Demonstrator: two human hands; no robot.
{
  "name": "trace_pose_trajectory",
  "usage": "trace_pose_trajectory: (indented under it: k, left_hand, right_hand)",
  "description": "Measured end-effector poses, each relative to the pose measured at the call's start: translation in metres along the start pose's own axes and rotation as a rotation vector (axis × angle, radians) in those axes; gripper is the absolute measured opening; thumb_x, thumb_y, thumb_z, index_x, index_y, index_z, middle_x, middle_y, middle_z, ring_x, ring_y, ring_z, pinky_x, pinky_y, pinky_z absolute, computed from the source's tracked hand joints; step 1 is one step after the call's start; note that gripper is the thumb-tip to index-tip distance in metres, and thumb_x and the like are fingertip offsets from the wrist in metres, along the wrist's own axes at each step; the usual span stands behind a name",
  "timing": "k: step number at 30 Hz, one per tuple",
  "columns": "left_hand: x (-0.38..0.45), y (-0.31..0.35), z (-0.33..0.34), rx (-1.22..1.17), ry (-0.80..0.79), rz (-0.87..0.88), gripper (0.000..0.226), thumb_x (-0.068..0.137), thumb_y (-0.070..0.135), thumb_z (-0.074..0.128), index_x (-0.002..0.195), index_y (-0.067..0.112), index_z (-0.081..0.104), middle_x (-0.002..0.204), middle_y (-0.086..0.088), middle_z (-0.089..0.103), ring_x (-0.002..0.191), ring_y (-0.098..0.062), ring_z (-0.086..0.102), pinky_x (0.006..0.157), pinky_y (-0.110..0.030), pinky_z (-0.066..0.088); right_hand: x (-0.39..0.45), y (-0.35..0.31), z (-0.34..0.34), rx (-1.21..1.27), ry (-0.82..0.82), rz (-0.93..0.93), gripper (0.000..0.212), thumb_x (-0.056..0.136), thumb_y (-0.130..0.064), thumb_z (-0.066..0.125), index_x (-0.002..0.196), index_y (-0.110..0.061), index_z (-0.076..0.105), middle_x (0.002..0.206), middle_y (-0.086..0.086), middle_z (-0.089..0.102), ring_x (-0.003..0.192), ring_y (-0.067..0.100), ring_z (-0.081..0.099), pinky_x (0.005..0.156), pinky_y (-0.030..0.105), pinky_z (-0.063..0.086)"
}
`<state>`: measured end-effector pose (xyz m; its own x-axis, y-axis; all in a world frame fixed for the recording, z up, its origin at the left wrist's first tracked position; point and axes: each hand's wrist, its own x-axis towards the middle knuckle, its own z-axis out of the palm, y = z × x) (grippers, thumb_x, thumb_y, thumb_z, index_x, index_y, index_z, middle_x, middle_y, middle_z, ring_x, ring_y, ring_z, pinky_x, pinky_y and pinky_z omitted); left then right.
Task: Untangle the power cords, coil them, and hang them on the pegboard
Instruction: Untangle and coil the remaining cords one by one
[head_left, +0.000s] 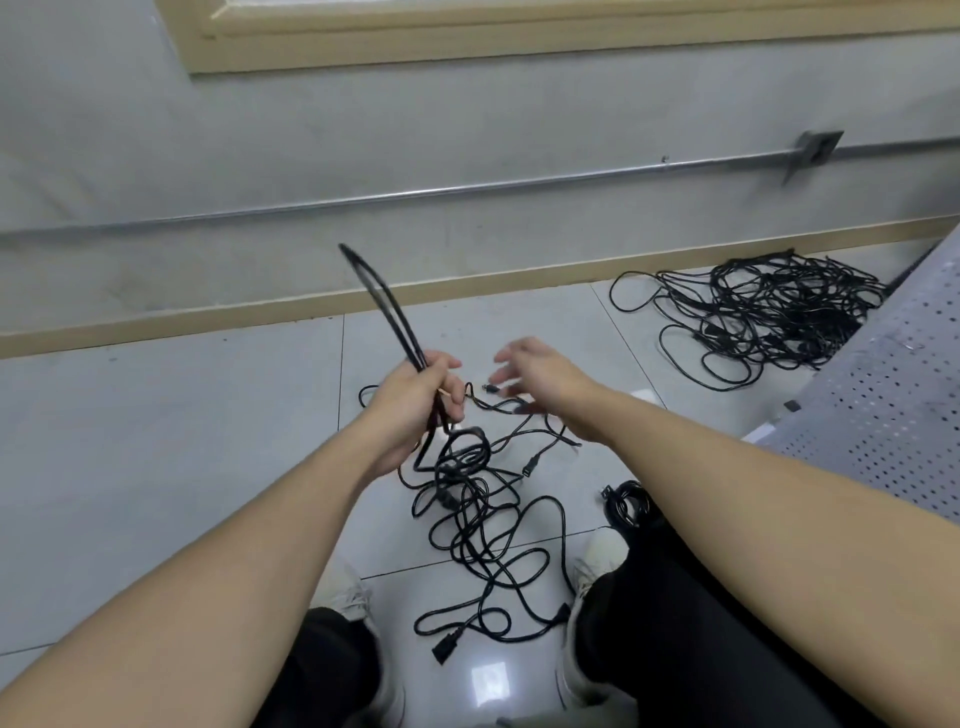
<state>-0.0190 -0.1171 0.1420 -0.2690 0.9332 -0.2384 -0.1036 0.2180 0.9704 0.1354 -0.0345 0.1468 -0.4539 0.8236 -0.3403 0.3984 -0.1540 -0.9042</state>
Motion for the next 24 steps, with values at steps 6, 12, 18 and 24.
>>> trace_pose_trajectory:
  k: [6,12,18,24]
  left_hand:
    - [0.005,0.022,-0.018,-0.393,0.076,-0.037,0.015,0.11,0.009,0.036,0.107,0.009,0.05,0.064,-0.004,0.052,0.05,-0.018,0.049,0.061,-0.034,0.051]
    - [-0.003,0.025,-0.047,-0.195,0.284,-0.026,0.019,0.109,0.01,0.035,0.104,0.014,0.053,0.06,0.0,0.052,0.049,-0.017,0.055,0.056,-0.03,0.055]
    - [-0.018,0.031,-0.103,-0.249,0.364,-0.081,0.024,0.103,0.007,0.029,0.099,0.015,0.052,0.052,0.007,0.024,0.039,-0.008,0.017,0.04,-0.02,0.018]
    - [-0.028,0.028,-0.112,0.028,0.237,-0.099,0.019,0.102,0.03,0.057,0.099,0.012,0.058,0.053,0.009,0.021,0.043,-0.01,0.014,0.042,-0.023,0.013]
  right_hand:
    - [-0.005,0.01,0.012,-0.411,-0.455,-0.017,0.023,0.093,-0.034,0.07,0.114,-0.033,0.062,0.1,-0.004,0.06,0.094,0.014,0.057,0.08,0.029,0.043]
    - [-0.003,-0.002,0.036,-0.232,-0.379,-0.124,0.023,0.097,-0.03,0.068,0.094,-0.008,0.072,0.088,0.007,0.078,0.082,0.021,0.071,0.088,0.035,0.056]
    - [0.001,-0.011,0.041,0.079,-0.247,-0.042,0.019,0.103,-0.026,0.06,0.099,-0.008,0.065,0.089,0.01,0.075,0.065,0.018,0.067,0.072,0.031,0.062]
    - [-0.002,-0.022,0.048,0.336,-0.1,0.041,0.025,0.106,-0.031,0.053,0.101,-0.009,0.061,0.091,0.007,0.064,0.058,0.02,0.069,0.062,0.031,0.061]
